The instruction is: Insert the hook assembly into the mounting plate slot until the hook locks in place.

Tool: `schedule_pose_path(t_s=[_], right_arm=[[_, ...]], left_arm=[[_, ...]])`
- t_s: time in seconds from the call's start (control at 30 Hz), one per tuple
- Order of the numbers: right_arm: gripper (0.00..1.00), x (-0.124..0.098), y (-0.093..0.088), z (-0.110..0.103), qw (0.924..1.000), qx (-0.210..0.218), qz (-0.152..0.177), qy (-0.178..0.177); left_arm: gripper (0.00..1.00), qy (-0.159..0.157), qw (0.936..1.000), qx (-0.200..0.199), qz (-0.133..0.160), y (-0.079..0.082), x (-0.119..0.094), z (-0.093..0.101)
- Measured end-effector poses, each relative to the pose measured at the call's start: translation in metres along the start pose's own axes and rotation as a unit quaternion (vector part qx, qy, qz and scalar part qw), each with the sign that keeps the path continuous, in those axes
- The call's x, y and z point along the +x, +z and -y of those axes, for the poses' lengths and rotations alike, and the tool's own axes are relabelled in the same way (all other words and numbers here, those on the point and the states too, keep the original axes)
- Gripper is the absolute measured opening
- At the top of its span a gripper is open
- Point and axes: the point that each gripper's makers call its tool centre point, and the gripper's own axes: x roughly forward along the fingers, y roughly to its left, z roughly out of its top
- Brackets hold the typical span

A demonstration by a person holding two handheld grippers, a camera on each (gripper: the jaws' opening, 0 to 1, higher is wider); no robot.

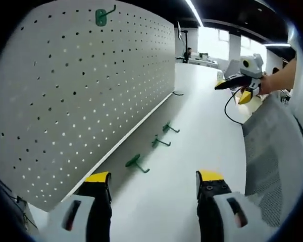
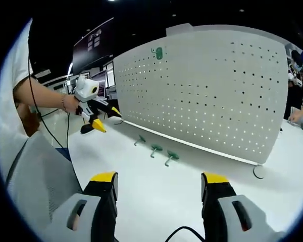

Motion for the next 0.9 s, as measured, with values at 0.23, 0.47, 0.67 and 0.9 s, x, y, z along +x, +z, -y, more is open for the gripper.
schedule_pose_path(t_s=[0.23, 0.47, 0.67, 0.9], right_arm=[[0.65, 0.003, 0.000, -0.003, 1.0000, 0.000, -0.006, 0.007], [0.65, 0.006, -0.001, -0.008, 0.9998, -0.006, -0.013, 0.014], [0.65, 0.005, 0.000, -0.009, 0.9998, -0.006, -0.014, 0.014], [0.65, 0.003, -0.003, -0.010, 0.9997, -0.007, -0.018, 0.012]], left_arm=[[0.69, -0.016, 0.9996, 0.017, -0.016, 0.001, 0.010, -0.007], [0.69, -0.034, 0.9974, 0.040, -0.049, -0.007, 0.018, -0.012], [0.70, -0.045, 0.9952, 0.057, -0.066, -0.012, 0.024, -0.012], [0.70, -0.056, 0.9915, 0.081, -0.085, -0.016, 0.033, -0.014]])
